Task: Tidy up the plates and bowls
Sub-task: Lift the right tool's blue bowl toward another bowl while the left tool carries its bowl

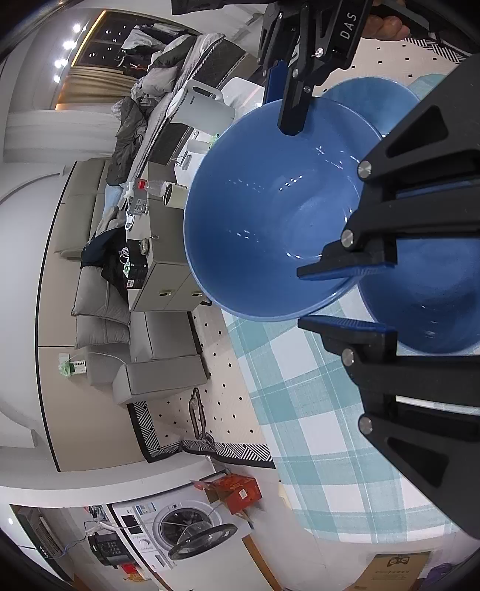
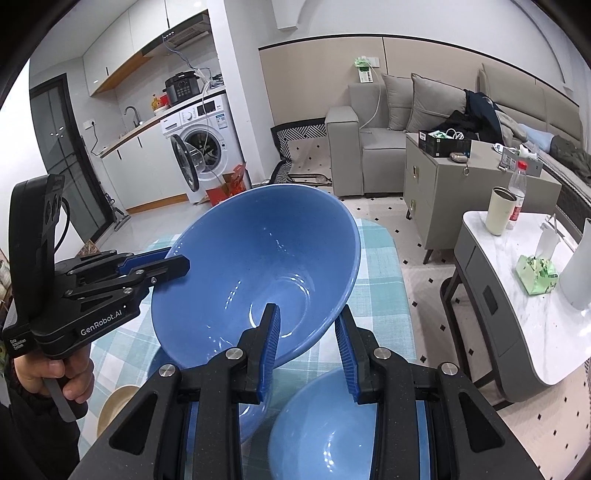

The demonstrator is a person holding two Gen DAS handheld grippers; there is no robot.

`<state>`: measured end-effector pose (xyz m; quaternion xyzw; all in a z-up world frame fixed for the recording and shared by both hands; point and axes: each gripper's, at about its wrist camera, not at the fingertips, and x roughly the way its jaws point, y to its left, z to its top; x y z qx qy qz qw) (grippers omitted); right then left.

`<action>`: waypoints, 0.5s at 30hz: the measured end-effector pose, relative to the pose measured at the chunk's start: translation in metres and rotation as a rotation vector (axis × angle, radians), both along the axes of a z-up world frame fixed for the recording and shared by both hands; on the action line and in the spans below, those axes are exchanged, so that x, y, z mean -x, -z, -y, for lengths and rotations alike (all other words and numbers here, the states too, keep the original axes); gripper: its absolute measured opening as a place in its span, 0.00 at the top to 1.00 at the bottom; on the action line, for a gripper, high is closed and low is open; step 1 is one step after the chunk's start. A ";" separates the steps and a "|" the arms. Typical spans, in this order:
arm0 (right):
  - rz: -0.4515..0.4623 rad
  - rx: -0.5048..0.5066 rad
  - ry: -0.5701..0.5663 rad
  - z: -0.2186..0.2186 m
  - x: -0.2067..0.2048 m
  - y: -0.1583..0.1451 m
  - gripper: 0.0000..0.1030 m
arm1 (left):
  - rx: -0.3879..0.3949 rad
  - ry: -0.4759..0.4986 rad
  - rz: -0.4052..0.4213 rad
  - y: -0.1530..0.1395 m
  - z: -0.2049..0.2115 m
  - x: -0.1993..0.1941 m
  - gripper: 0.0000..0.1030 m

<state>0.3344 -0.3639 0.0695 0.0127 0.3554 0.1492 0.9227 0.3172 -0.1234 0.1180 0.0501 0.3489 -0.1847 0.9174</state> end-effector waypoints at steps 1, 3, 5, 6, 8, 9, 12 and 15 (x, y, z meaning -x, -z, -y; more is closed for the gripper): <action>0.002 0.000 -0.002 -0.001 0.001 -0.001 0.69 | 0.001 -0.002 0.001 0.000 -0.001 0.001 0.83; 0.005 -0.001 -0.006 -0.003 0.004 -0.002 0.69 | 0.005 -0.007 0.004 -0.002 -0.004 0.004 0.83; 0.007 0.000 -0.011 -0.006 0.008 -0.003 0.69 | 0.008 -0.011 0.008 -0.004 -0.008 0.007 0.83; 0.008 0.000 -0.014 -0.008 0.010 -0.003 0.69 | 0.009 -0.013 0.011 -0.005 -0.009 0.009 0.83; 0.012 0.000 -0.019 -0.009 0.012 -0.004 0.69 | 0.009 -0.019 0.016 -0.006 -0.012 0.013 0.83; 0.013 0.001 -0.022 -0.010 0.013 -0.004 0.69 | 0.008 -0.022 0.019 -0.006 -0.014 0.016 0.83; 0.022 0.000 -0.031 -0.013 0.018 -0.006 0.69 | 0.012 -0.030 0.024 -0.007 -0.019 0.021 0.83; 0.029 0.000 -0.038 -0.018 0.024 -0.008 0.69 | 0.014 -0.038 0.026 -0.006 -0.023 0.027 0.83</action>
